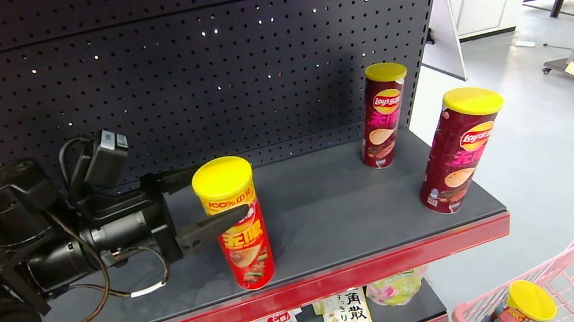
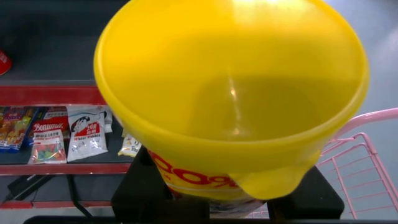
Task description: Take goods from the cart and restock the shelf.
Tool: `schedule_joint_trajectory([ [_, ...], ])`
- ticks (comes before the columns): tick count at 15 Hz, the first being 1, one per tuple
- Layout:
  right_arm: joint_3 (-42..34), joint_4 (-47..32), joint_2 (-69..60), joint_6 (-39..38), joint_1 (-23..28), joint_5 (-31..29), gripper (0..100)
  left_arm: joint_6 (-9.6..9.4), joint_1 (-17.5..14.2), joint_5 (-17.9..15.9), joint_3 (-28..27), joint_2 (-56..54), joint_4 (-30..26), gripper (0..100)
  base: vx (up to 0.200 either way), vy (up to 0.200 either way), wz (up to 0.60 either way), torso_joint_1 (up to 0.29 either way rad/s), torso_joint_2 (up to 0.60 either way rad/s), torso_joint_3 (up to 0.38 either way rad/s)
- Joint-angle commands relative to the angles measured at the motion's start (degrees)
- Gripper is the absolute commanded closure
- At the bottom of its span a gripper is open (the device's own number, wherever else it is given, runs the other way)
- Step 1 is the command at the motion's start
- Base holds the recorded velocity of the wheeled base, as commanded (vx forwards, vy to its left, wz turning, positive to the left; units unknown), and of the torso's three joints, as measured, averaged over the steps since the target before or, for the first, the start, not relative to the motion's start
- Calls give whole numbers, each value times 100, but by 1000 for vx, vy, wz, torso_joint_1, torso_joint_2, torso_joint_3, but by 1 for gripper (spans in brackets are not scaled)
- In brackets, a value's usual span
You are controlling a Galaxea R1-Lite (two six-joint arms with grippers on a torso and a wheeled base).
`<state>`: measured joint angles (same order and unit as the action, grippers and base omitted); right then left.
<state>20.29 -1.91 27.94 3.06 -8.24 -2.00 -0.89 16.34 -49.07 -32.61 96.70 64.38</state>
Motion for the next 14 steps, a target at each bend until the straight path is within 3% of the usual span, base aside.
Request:
schedule_joint_trajectory([
  [1,-16,-11,1,2,-2,-2,100,1,1,-59,-9,-283,-127,0,0,0,0,0,0,0],
  [5,-33,-11,10,10,-2,-2,100,36,-25,-94,-123,-450,-277,0,0,0,0,0,0,0],
  [7,-25,-20,10,19,-2,-2,100,124,-43,152,-316,-467,-286,0,0,0,0,0,0,0],
  [8,-16,-20,10,19,-2,-2,100,168,-43,591,-474,-467,-312,0,0,0,0,0,0,0],
  [10,11,-28,27,28,-2,-2,100,274,-43,1110,-685,-520,-479,0,0,0,0,0,0,0],
  [11,11,-20,62,28,-2,-2,100,432,-43,1655,-800,-722,-751,0,0,0,0,0,0,0],
  [13,90,-2,159,28,-2,-2,100,599,-43,2437,-817,-1223,-1516,0,0,0,0,0,0,0],
  [14,221,-20,265,37,-2,-11,100,599,-43,2982,-826,-1636,-2245,0,0,0,0,0,0,0],
])
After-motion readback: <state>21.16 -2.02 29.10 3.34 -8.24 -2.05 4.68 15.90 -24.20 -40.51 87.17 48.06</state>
